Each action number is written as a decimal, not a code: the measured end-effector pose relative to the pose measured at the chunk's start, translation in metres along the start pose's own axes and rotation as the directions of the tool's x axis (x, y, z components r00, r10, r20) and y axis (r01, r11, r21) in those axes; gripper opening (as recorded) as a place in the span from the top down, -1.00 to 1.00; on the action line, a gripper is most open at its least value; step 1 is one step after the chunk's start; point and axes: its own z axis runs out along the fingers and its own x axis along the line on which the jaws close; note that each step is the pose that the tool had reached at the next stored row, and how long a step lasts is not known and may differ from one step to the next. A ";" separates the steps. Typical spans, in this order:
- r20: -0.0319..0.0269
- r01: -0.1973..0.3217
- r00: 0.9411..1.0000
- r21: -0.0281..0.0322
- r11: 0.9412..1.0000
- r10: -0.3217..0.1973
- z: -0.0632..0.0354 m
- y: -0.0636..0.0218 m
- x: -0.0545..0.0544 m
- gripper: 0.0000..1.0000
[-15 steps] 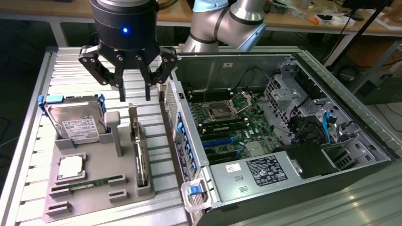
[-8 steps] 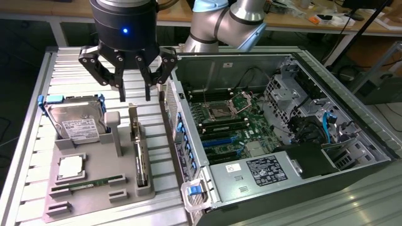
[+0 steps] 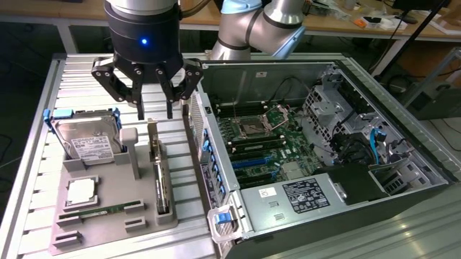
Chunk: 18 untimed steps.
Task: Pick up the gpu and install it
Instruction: 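Pick up the gpu and move the gpu toward the slot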
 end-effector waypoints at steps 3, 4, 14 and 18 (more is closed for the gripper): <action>0.000 0.000 1.000 0.001 1.000 0.000 0.0023 -0.0002 0.000 0.04; 0.000 0.000 1.000 0.001 1.000 0.000 0.0022 -0.0002 0.000 0.04; 0.000 0.000 1.000 0.001 1.000 0.000 0.0023 -0.0001 0.000 0.04; 0.000 0.000 1.000 0.001 1.000 0.000 0.0023 0.0002 0.000 0.04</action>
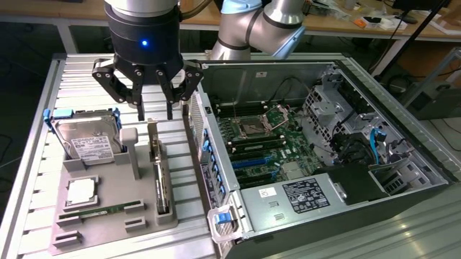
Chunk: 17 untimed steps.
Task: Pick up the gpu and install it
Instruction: 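Pick up the gpu and move the gpu toward the slot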
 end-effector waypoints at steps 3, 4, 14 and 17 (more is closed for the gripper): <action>0.000 0.000 1.000 0.003 1.000 0.000 0.0072 -0.0001 0.000 0.04; 0.000 0.000 1.000 0.003 1.000 0.000 0.0105 -0.0007 0.000 0.04; 0.000 0.000 1.000 0.003 1.000 0.000 0.0293 -0.0225 -0.001 0.04; 0.000 0.000 1.000 0.003 1.000 0.000 0.0347 -0.0323 -0.002 0.04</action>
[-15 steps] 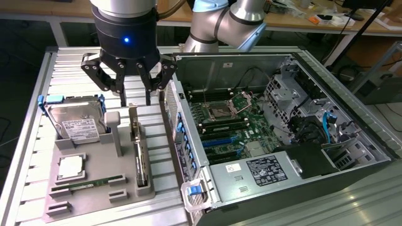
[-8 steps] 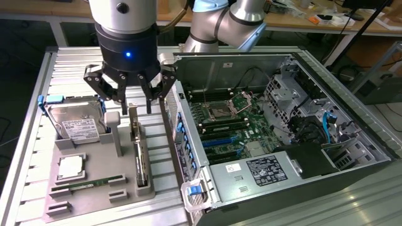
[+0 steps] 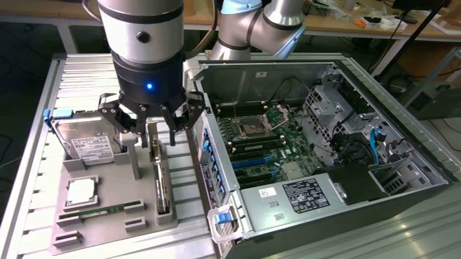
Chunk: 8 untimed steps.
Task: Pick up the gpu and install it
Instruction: 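Pick up the gpu and move the gpu toward the slot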
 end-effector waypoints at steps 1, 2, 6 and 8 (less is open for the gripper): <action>0.000 0.000 1.000 0.000 1.000 0.000 0.0019 -0.0031 0.000 0.04; 0.000 0.000 1.000 0.000 1.000 0.000 0.0037 -0.0057 0.000 0.04; 0.000 0.000 1.000 0.000 1.000 0.000 0.0111 -0.0119 -0.001 0.04; 0.000 0.000 1.000 0.000 1.000 0.000 0.0145 -0.0144 -0.001 0.04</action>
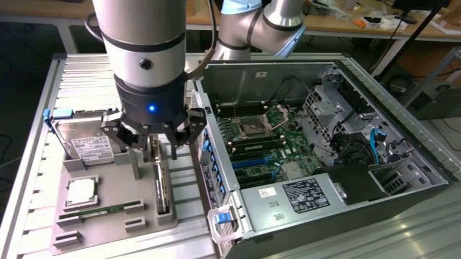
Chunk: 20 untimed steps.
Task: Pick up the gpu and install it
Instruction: 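Pick up the gpu and move the gpu toward the slot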
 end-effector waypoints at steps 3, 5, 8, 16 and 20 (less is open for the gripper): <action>0.000 0.000 1.000 0.000 1.000 0.000 0.0098 -0.0056 0.000 0.04; 0.000 0.000 1.000 0.000 1.000 0.000 0.0165 -0.0071 0.000 0.04; 0.000 0.000 1.000 0.000 1.000 0.000 0.0223 -0.0074 0.000 0.04; 0.000 0.000 1.000 0.000 1.000 0.000 0.0383 -0.0077 0.001 0.04; 0.000 0.000 1.000 0.000 1.000 0.000 0.0469 -0.0042 0.001 0.04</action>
